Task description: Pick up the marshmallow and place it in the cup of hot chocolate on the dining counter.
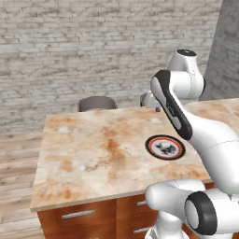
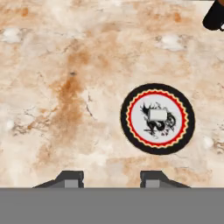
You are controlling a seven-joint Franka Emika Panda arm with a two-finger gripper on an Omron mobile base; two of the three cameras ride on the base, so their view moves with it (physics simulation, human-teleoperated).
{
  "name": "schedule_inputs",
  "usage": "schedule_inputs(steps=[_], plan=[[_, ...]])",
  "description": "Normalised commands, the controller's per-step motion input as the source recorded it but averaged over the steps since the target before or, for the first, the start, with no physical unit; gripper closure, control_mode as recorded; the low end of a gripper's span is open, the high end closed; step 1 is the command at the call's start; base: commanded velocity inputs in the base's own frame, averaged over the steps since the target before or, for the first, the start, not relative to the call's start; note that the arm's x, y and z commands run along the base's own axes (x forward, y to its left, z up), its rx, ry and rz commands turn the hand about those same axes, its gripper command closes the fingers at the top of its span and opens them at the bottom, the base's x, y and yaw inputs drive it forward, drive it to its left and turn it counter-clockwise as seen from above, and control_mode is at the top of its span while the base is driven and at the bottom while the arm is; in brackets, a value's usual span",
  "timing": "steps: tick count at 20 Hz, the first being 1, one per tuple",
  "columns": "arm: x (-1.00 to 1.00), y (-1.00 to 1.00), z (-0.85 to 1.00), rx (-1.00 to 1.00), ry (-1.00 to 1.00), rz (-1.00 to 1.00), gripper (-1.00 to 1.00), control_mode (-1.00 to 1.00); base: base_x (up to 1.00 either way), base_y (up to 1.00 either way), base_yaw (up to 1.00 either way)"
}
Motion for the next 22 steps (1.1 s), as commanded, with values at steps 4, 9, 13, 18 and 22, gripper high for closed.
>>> schedule_inputs(steps=[4,9,13,18,22], plan=[[0.32,-0.22,-0.22,0.02,0.04,-0.03,-1.0,-1.0,0.0,0.0,0.0],[0.56,-0.18,-0.34,0.02,0.13,-0.44,-1.0,-1.0,0.0,0.0,0.0],[0.28,-0.14,-0.28,0.02,0.17,-0.52,-1.0,-1.0,0.0,0.0,0.0],[0.01,-0.32,-0.18,0.15,0.18,-0.45,-1.0,-1.0,0.0,0.0,0.0],[0.0,-0.45,-0.14,0.2,0.17,-0.38,-1.0,-1.0,0.0,0.0,0.0]])
